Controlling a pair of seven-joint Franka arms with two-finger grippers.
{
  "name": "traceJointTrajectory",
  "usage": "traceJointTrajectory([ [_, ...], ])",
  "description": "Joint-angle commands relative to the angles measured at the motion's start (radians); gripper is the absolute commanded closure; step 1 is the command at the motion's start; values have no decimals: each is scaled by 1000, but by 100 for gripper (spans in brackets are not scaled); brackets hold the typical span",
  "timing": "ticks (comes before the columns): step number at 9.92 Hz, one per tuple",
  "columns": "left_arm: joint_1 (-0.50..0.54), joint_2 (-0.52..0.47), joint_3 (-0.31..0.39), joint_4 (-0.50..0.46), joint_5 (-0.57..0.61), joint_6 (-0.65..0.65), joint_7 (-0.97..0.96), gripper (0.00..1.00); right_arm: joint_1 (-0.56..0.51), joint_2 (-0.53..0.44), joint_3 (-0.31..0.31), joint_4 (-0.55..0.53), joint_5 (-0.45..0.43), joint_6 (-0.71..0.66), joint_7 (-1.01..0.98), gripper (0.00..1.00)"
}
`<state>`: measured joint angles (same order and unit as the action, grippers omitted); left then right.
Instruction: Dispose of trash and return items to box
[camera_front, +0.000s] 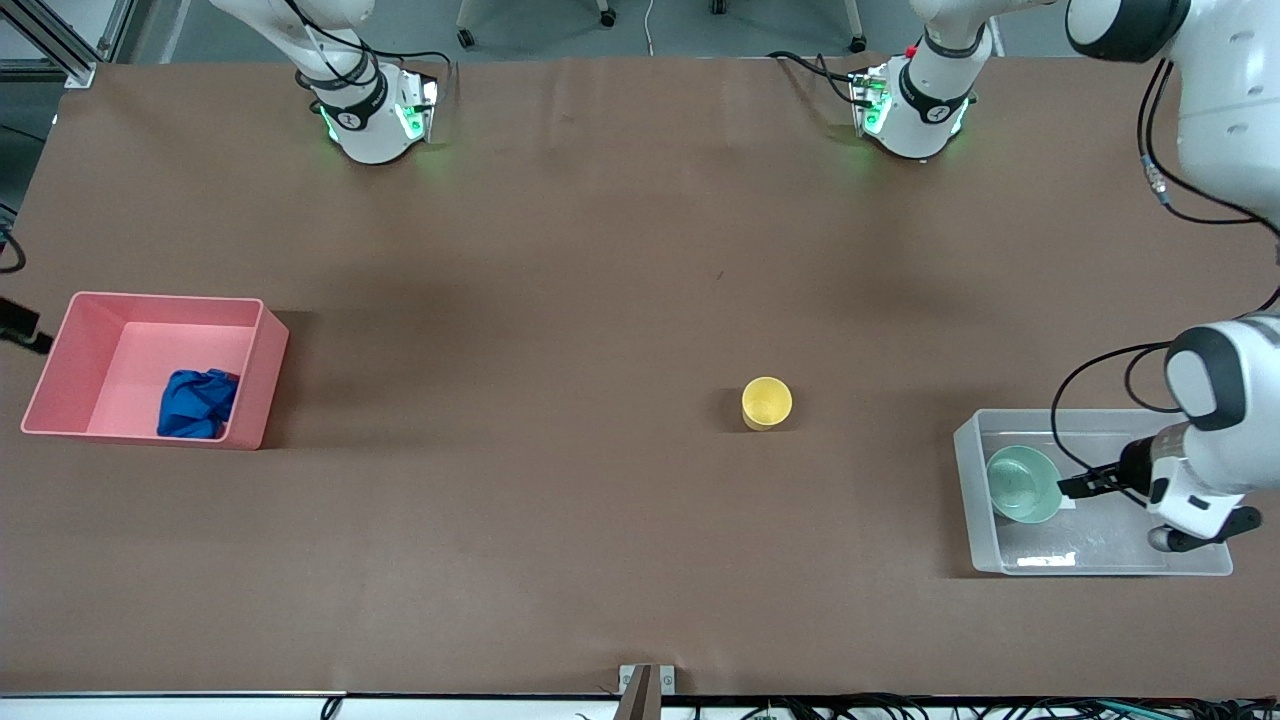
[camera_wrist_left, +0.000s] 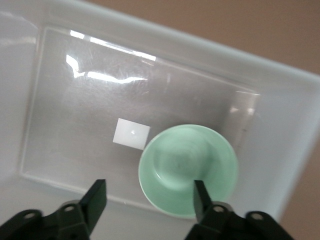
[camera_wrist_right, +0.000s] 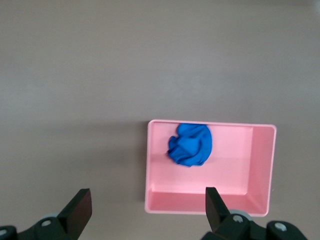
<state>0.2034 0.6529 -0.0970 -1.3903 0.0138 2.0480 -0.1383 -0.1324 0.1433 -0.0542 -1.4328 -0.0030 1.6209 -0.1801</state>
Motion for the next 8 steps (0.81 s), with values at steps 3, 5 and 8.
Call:
traceJointTrajectory([
  [3,-180,-131,-27,-41,8,-153,-137,0,79,-137,0,-83,-18,-73,94,0],
  [5,-304,-130,-41,-50,6,-178,-350,0,100,-172,2,-93,-17,-125,103,0],
  [8,-467,-92,-41,-71,8,-131,-573,0,106,-174,0,-71,-17,-139,103,0],
])
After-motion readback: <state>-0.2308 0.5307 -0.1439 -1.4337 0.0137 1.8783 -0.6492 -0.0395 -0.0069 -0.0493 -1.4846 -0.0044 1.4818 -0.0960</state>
